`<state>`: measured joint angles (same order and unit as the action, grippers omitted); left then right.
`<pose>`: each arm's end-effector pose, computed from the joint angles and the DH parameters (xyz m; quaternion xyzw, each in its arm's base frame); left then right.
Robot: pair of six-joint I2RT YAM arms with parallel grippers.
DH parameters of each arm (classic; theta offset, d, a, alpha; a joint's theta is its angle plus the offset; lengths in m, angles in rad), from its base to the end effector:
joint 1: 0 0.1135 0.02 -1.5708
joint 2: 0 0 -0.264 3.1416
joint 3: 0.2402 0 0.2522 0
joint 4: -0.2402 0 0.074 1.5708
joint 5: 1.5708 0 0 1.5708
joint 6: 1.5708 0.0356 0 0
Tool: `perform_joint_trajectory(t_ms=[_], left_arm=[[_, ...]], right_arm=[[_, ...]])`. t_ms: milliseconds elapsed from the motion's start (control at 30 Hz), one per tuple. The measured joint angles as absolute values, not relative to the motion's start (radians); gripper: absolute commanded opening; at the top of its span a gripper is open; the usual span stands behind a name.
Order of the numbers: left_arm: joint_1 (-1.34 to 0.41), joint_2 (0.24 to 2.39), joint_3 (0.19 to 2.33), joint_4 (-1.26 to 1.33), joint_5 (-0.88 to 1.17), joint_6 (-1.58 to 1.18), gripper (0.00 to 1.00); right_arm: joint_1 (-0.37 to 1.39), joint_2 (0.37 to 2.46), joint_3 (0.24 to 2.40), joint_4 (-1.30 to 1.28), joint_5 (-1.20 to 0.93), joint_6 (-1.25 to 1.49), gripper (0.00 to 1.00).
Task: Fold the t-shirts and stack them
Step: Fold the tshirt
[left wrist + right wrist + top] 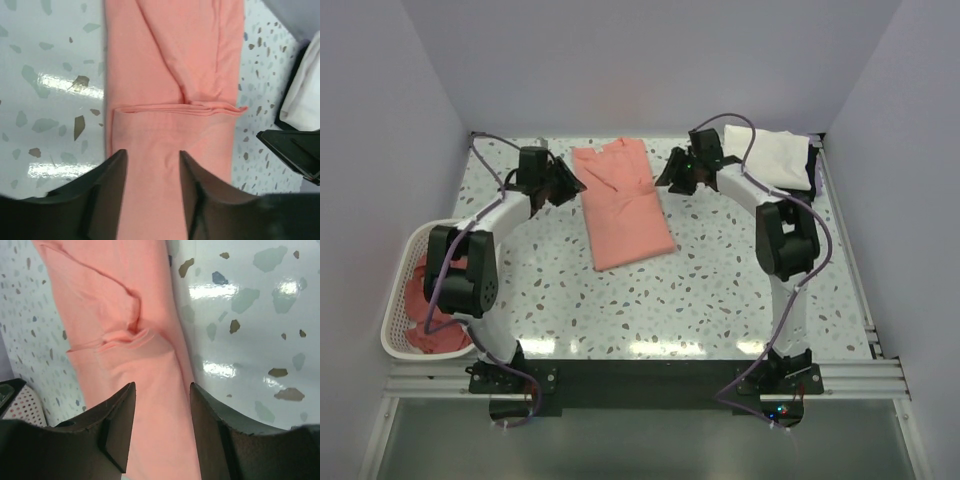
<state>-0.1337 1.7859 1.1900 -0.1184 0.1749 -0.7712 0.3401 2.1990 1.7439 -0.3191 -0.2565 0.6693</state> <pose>0.3908 -0.0588 0.2121 -0.2495 0.8719 -0.2523 0.3373 0.4675 0.1750 0.1975 0.1009 0.9099 0.2892 0.2797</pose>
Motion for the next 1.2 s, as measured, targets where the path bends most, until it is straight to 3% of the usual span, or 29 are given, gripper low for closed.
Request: perform_joint_trajectory(t_ms=[200, 300, 733, 1200], left_arm=[[-0.192, 1.731, 1.188, -0.078, 0.178, -0.766, 0.14], [-0.240, 1.782, 1.210, -0.072, 0.196, -0.765, 0.09], [-0.289, 2.135, 1.390, 0.053, 0.337, -0.767, 0.05], [-0.266, 2.175, 1.354, 0.133, 0.342, -0.828, 0.04]], right_arm=[[0.375, 2.072, 1.664, -0.267, -0.257, 0.668, 0.45], [0.409, 2.072, 1.666, -0.223, -0.266, 0.658, 0.39], [0.455, 2.382, 1.863, -0.187, -0.339, 0.627, 0.31], [0.364, 2.415, 1.834, -0.121, -0.440, 0.706, 0.29]])
